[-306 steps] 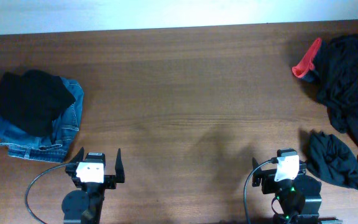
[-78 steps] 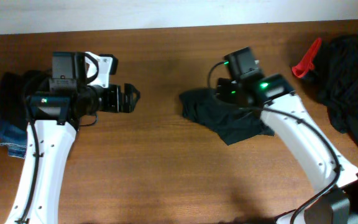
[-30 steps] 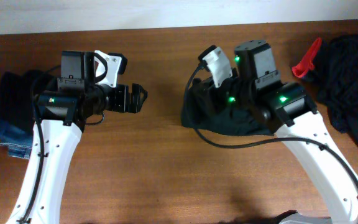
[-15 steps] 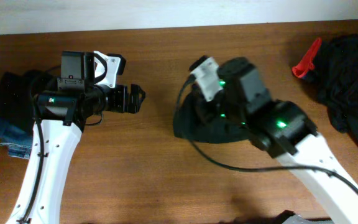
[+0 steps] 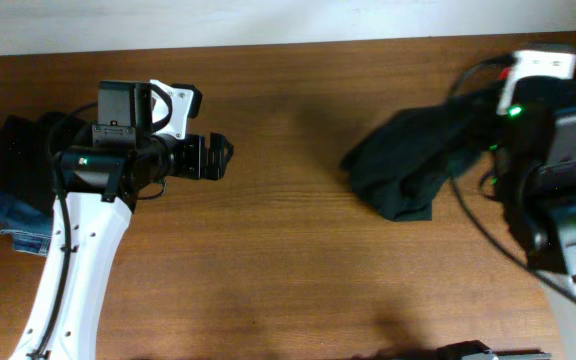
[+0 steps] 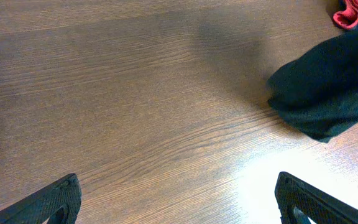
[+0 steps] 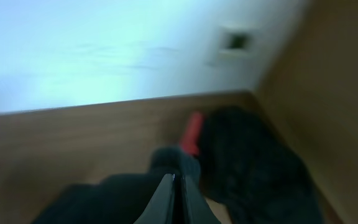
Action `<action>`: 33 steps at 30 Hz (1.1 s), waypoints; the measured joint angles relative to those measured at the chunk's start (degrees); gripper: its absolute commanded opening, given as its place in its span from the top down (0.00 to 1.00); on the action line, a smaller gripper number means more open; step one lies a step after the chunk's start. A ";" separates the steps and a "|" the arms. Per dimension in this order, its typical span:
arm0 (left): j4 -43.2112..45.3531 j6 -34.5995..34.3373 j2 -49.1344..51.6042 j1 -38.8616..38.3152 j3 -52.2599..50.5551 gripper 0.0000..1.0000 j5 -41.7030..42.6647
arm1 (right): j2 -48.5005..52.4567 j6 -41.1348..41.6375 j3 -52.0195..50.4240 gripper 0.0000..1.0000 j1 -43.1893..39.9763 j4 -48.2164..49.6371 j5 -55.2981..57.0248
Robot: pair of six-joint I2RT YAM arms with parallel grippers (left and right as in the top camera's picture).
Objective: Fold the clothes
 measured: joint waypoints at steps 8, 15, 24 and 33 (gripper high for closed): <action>0.15 0.00 0.00 -0.09 0.00 0.01 -0.02 | 0.22 3.04 1.73 0.96 -2.58 1.40 -21.68; 0.17 0.00 0.00 -0.33 0.00 0.01 -0.26 | 2.71 7.72 3.08 0.59 11.06 1.07 -35.21; -0.07 0.00 0.00 -0.31 0.00 0.01 -2.45 | 14.51 10.40 3.26 0.30 23.78 -1.49 -35.30; 0.31 4.07 0.26 -1.60 0.02 0.01 -1.11 | 14.53 14.40 3.26 0.25 11.08 -15.39 -27.08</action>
